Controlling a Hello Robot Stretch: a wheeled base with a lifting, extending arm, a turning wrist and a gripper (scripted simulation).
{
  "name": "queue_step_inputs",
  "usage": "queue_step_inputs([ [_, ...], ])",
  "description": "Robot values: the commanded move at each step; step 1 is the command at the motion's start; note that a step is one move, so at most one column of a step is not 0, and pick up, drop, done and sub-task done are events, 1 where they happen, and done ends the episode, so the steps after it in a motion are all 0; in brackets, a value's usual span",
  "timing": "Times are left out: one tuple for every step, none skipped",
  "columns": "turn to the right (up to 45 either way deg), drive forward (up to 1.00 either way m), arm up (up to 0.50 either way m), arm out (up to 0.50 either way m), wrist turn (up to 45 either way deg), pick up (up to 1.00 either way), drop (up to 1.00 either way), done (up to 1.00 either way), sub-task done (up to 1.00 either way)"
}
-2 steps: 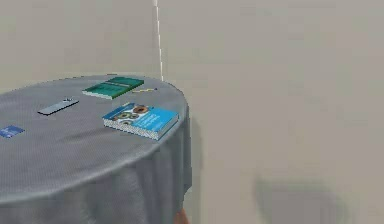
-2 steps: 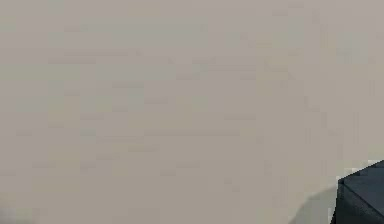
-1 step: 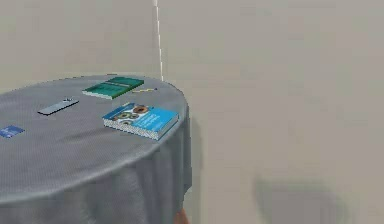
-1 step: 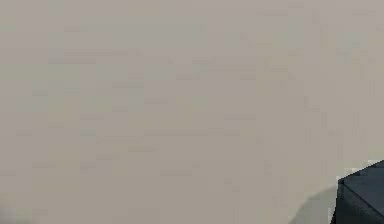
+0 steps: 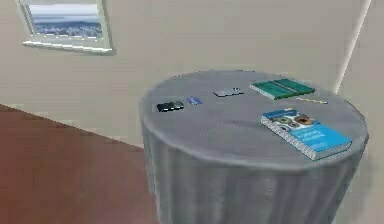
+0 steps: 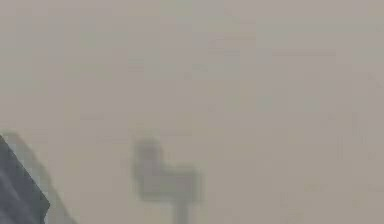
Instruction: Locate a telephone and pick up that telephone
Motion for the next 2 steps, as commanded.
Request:
queue_step_inputs([
  [-45.0, 0.0, 0.0, 0.0, 0.0, 0.0, 0.0, 0.0, 0.0],
  [-24.0, 0.0, 0.0, 0.0, 0.0, 0.0, 0.0, 0.0, 0.0],
])
